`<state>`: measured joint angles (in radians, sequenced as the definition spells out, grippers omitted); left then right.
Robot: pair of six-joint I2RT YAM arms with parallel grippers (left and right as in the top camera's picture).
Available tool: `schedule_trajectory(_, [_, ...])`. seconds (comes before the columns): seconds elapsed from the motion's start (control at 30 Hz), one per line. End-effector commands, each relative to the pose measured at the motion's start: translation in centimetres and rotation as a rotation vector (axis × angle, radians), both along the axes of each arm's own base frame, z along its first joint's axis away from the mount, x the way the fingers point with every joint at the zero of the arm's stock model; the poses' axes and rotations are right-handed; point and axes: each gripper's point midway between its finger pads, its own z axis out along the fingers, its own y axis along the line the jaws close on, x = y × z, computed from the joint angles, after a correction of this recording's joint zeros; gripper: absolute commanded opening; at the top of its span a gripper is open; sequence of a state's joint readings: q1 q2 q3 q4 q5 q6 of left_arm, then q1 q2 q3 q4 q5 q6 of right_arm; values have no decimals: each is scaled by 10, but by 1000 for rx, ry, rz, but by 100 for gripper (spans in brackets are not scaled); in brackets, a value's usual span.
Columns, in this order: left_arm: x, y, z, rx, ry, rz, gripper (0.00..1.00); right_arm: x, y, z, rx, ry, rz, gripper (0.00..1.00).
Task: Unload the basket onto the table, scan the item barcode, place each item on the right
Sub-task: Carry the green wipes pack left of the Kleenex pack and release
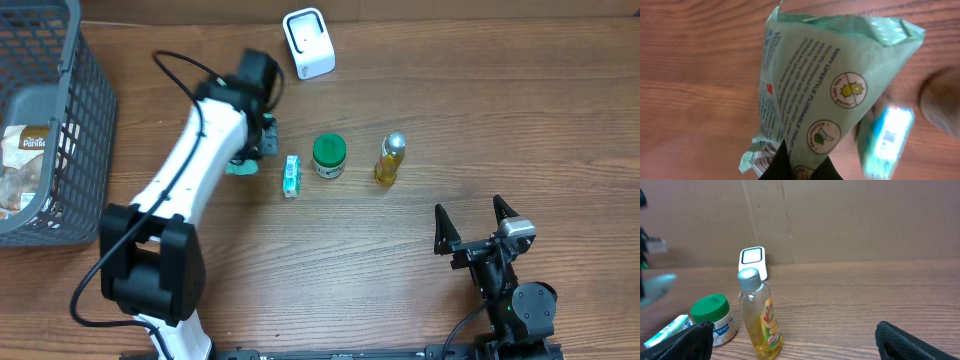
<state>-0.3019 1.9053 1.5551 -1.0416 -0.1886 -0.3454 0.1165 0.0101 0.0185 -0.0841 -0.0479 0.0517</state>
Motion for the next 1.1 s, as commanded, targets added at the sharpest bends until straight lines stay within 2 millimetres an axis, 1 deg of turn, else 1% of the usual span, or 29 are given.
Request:
schedule_trajectory(0.0, [-8, 6, -30, 74, -25, 16, 4, 0, -2, -3, -3, 0, -8, 100])
schedule_trajectory(0.03, [-9, 6, -38, 73, -28, 15, 4, 0, -2, -3, -3, -1, -8, 100])
schedule_trajectory(0.07, [-11, 7, -46, 70, -32, 15, 9, 0, -2, -3, -3, -1, -8, 100])
schedule_trajectory(0.1, [-12, 7, -49, 69, -31, 15, 23, 0, -2, -3, -3, 0, -8, 100])
schedule_trajectory(0.13, [-11, 8, -49, 69, -31, 17, 48, 0, -2, -3, -3, -1, -8, 100])
schedule_trajectory(0.17, [-10, 8, -48, 69, -35, 19, 63, 0, -2, -3, -3, -1, -8, 100])
schedule_trajectory(0.2, [-7, 9, -45, 70, -42, 15, 74, 0, -2, -3, -3, -1, -8, 100])
schedule_trajectory(0.23, [-3, 9, -39, 67, -52, 13, 83, 0, -2, -3, -3, 0, -8, 100])
schedule_trajectory(0.3, [5, 9, -27, 53, -64, 22, 89, 0, -2, -3, -3, 0, -8, 100])
schedule_trajectory(0.33, [8, 9, -17, 39, -67, 26, 89, 0, -2, -3, -3, 0, -8, 100])
schedule_trajectory(0.4, [14, 4, -1, -3, -67, 5, 86, 0, -2, -3, -3, -1, -8, 100])
schedule_trajectory(0.43, [15, 0, 4, -27, -61, -11, 79, 0, -2, -3, -3, -1, -8, 100])
schedule_trajectory(0.5, [14, -4, 8, -76, -41, -29, 67, 0, -2, -3, -3, 0, -8, 100])
schedule_trajectory(0.57, [8, -2, 5, -90, -7, -39, 62, 0, -2, -3, -3, 0, -8, 100])
schedule_trajectory(0.63, [1, 2, -5, -78, 30, -47, 61, 0, -2, -3, -3, 0, -8, 100])
schedule_trajectory(0.67, [-3, 3, -12, -73, 54, -54, 59, 0, -2, -3, -3, -1, -8, 100])
schedule_trajectory(0.77, [-16, 6, -34, -56, 123, -55, 47, 0, -2, -3, -3, -1, -8, 100])
schedule_trajectory(0.83, [-21, 6, -49, -50, 167, -56, 41, 0, -2, -3, -3, -1, -8, 100])
schedule_trajectory(1.0, [-31, 10, -92, -24, 282, -66, 43, 0, -2, -3, -3, 0, -8, 100])
schedule_trajectory(1.03, [-32, 14, -103, -2, 307, -65, 45, 0, -2, -3, -3, 0, -8, 100])
schedule_trajectory(1.07, [-34, 17, -109, 11, 321, -62, 49, 0, -2, -3, -3, -1, -8, 100])
